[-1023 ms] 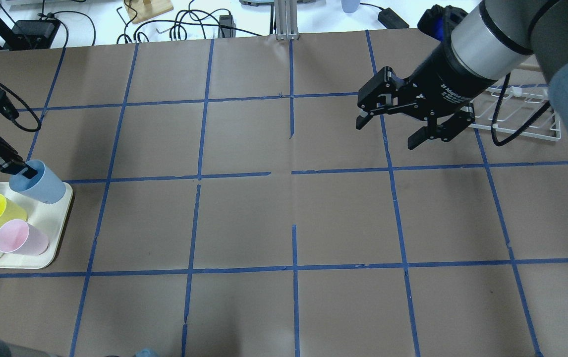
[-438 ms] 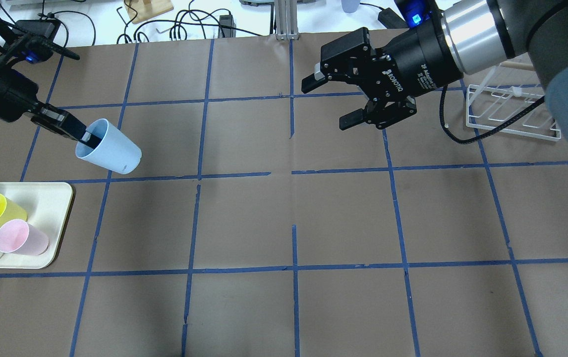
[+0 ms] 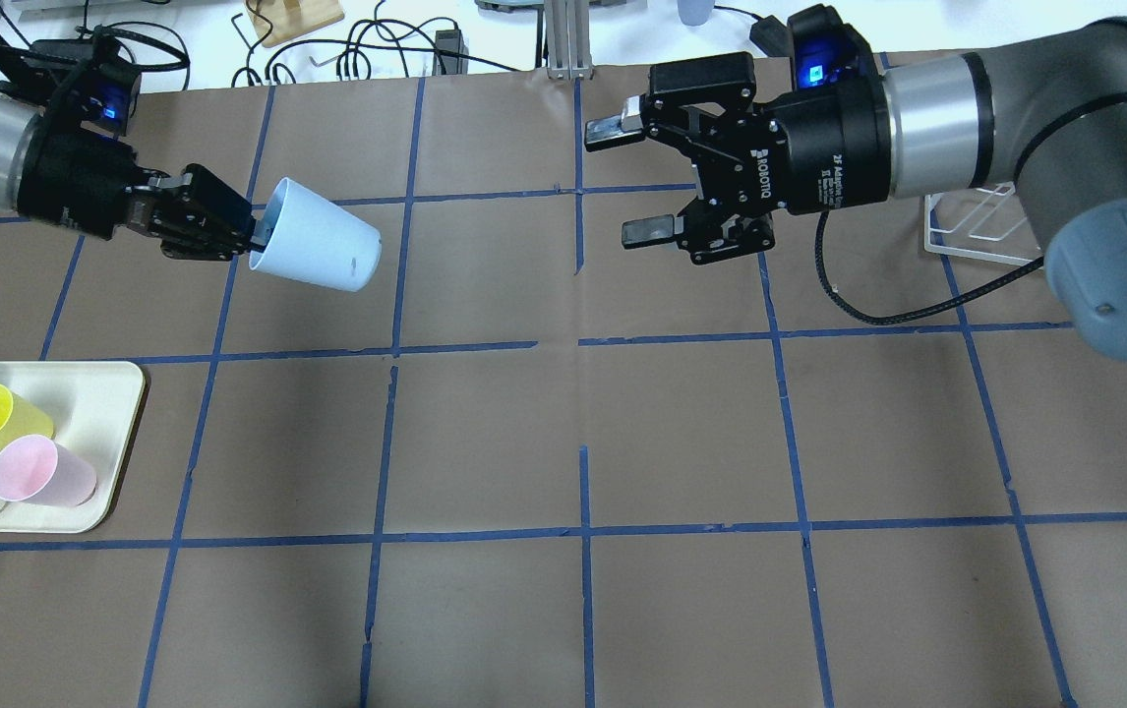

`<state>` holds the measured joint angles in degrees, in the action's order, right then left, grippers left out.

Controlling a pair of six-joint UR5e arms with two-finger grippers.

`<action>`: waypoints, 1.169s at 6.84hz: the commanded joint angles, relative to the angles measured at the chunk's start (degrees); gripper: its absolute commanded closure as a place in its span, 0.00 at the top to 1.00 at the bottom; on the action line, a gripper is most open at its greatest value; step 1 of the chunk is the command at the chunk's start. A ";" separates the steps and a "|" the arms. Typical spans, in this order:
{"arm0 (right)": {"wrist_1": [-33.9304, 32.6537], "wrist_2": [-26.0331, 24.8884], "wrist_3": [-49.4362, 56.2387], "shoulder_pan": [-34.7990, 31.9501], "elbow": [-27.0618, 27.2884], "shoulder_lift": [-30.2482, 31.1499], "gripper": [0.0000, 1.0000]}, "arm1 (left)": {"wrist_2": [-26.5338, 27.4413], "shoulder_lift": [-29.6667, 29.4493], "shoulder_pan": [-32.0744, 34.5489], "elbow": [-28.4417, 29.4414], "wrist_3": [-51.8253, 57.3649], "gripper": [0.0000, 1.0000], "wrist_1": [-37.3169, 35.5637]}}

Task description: Transfer IKEA cup to right arm and place on rack

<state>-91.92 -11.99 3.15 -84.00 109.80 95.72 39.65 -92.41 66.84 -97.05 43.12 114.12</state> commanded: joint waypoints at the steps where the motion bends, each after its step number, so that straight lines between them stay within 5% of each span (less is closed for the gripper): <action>1: -4.12 10.54 0.45 0.06 6.45 -0.01 1.00 | -15.05 2.04 2.40 -4.18 -0.58 0.00 5.41; 4: -4.40 12.43 -0.42 -0.11 7.36 -0.10 1.00 | -31.51 4.34 9.60 -7.97 -0.49 0.00 6.12; 8: -6.06 14.63 -5.43 -0.20 6.91 -0.10 1.00 | -32.09 4.34 14.01 -9.82 -0.84 0.00 6.03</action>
<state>-96.88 2.51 -0.70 -84.14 116.76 95.61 7.68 -88.31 79.50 -106.30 42.41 120.18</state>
